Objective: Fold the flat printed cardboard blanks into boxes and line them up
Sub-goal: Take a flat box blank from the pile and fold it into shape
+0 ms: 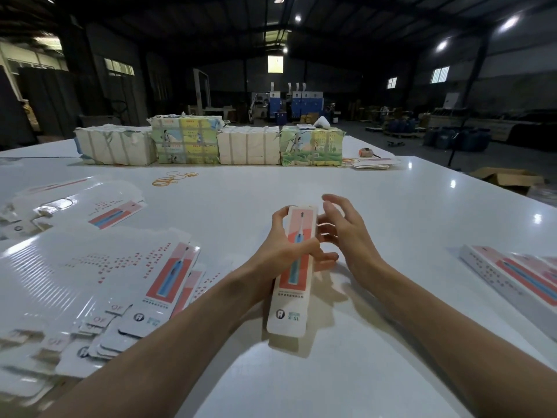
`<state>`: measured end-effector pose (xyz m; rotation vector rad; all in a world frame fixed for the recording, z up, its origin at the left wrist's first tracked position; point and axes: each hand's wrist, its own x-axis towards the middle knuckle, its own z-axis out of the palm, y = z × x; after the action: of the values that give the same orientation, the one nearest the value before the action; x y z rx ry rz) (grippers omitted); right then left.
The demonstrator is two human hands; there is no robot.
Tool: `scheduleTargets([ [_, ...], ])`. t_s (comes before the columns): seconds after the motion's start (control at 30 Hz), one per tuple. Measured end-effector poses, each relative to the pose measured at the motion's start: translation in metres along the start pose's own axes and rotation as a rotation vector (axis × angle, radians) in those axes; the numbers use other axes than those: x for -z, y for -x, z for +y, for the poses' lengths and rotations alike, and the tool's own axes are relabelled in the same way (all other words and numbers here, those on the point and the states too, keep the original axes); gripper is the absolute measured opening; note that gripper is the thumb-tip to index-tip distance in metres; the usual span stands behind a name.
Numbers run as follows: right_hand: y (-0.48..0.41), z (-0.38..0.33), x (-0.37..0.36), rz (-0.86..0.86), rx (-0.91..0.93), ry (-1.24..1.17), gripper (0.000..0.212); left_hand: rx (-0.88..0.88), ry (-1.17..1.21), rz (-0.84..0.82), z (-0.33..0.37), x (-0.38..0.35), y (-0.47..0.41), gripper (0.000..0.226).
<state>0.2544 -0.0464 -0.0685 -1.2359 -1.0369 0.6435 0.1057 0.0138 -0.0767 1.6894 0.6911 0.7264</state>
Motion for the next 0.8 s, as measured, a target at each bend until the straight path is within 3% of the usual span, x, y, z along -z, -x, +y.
scheduleTargets([
  [0.13,-0.008,-0.002,0.011,-0.013,0.028,-0.001,0.019,-0.044,0.002,-0.044,0.004,-0.005,0.003,0.098],
  [0.37,-0.005,-0.012,0.014,-0.103,0.195,0.103,0.019,-0.04,0.066,-0.096,0.005,-0.005,0.005,0.093],
  [0.57,-0.007,-0.025,0.016,-0.082,-0.012,-0.203,0.023,-0.029,0.011,-0.082,0.007,-0.005,0.006,0.09],
  [0.8,-0.01,-0.03,0.021,-0.104,-0.14,-0.213,0.006,-0.039,0.086,-0.151,0.006,-0.002,0.006,0.093],
])
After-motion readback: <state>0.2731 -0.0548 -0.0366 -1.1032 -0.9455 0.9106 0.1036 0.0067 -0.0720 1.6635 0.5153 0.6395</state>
